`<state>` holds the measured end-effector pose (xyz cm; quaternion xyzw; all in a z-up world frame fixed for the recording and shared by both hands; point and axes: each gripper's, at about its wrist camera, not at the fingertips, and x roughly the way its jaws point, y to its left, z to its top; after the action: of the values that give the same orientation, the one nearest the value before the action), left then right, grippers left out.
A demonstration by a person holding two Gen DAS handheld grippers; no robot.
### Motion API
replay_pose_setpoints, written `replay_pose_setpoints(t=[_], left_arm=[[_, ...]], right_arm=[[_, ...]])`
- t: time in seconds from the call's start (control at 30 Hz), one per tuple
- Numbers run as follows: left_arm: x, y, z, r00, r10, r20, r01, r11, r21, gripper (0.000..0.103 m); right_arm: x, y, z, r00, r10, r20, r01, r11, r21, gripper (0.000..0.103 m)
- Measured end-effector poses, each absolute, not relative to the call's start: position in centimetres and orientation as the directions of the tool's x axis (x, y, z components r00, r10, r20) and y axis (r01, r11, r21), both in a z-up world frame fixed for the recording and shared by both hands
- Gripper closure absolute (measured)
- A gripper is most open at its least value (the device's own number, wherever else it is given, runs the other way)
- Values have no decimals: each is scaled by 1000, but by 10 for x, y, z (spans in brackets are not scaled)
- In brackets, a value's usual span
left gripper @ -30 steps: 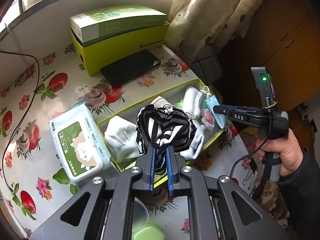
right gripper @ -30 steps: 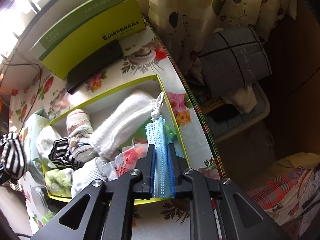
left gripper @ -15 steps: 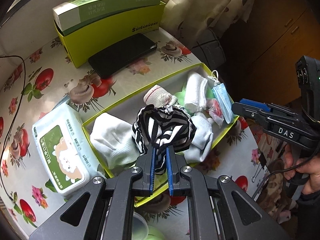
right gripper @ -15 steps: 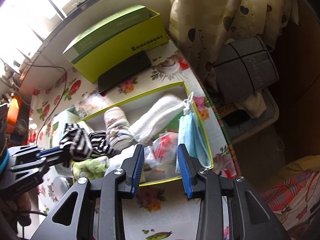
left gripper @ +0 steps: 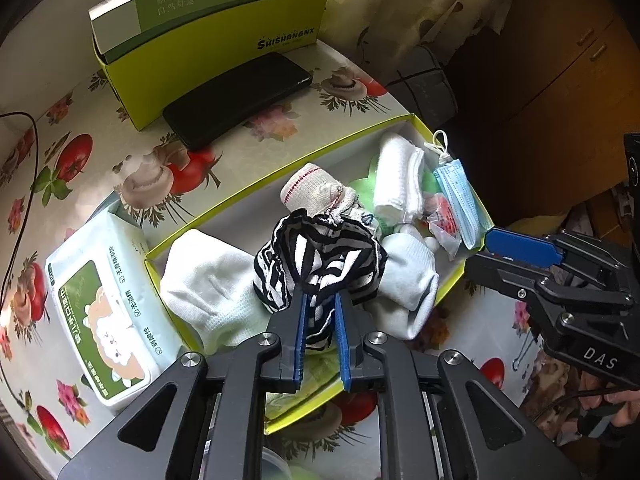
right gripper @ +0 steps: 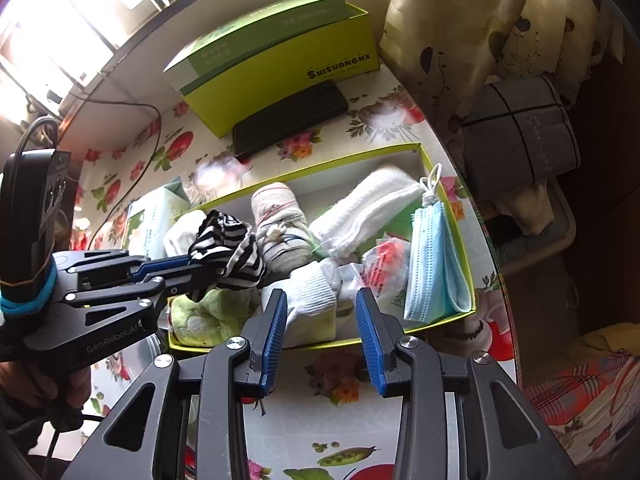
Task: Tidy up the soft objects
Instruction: 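Lower the striped cloth into the tray and open the left tool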
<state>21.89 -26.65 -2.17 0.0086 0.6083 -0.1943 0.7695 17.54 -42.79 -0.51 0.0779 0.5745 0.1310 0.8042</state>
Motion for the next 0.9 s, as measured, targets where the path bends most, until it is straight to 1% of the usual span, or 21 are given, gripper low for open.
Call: replay_pose_setpoints(t=[0.27, 0.47, 0.63, 0.9], left_arm=[[210, -255, -11, 205, -292, -934, 274, 933, -232, 84], [200, -246, -1, 233, -302, -924, 250, 937, -244, 79], [191, -236, 11, 263, -296, -918, 231, 944, -238, 78], [167, -219, 31, 316, -267, -911, 204, 956, -210, 78]], right_arm=[[168, -412, 0, 290, 287, -913, -152, 956, 253, 59], [159, -399, 7, 287, 279, -916, -174, 956, 237, 55], [152, -388, 15, 292, 270, -917, -193, 956, 220, 50], [133, -366, 29, 294, 259, -920, -221, 955, 198, 47]])
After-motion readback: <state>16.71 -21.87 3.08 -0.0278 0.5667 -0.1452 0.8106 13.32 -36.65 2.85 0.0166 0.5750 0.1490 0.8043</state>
